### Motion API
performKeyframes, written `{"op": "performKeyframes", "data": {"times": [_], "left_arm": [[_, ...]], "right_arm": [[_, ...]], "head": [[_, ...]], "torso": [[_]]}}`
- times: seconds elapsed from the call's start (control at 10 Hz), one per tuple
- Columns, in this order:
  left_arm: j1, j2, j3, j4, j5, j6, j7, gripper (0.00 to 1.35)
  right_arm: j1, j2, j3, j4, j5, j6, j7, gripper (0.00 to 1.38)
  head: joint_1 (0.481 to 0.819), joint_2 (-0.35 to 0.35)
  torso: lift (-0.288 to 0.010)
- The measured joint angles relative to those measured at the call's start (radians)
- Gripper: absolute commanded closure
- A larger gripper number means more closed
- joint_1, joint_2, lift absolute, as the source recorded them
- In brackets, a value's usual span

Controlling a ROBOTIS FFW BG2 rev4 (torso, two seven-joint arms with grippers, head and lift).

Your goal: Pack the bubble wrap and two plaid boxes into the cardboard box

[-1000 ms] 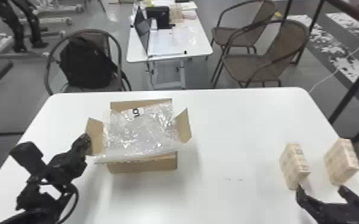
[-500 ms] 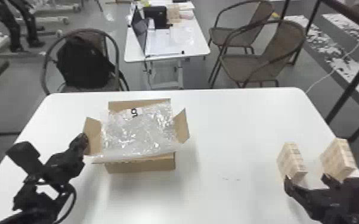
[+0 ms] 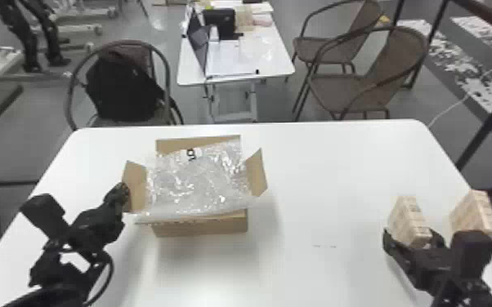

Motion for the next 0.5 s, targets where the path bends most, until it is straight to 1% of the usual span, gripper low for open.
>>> {"op": "performKeyframes", "data": {"times": [0.1, 0.4, 0.5], "left_arm": [[0.0, 0.0, -0.001, 0.0, 0.0, 0.0, 0.0, 1.21], [0.004, -0.005, 0.006, 0.0, 0.001, -0.001, -0.002, 1.21], [0.004, -0.005, 0.006, 0.0, 0.0, -0.001, -0.002, 1.21]], "right_arm": [[-0.008, 0.0, 0.003, 0.007, 0.0, -0.003, 0.0, 0.79], [0.013, -0.005, 0.002, -0.016, -0.014, -0.002, -0.001, 0.79], [0.02, -0.005, 0.002, -0.025, -0.019, 0.0, -0.002, 0.85]], "head": [[0.695, 0.079], [0.695, 0.079], [0.695, 0.079]], "torso": [[-0.071], [-0.071], [-0.071]]}}
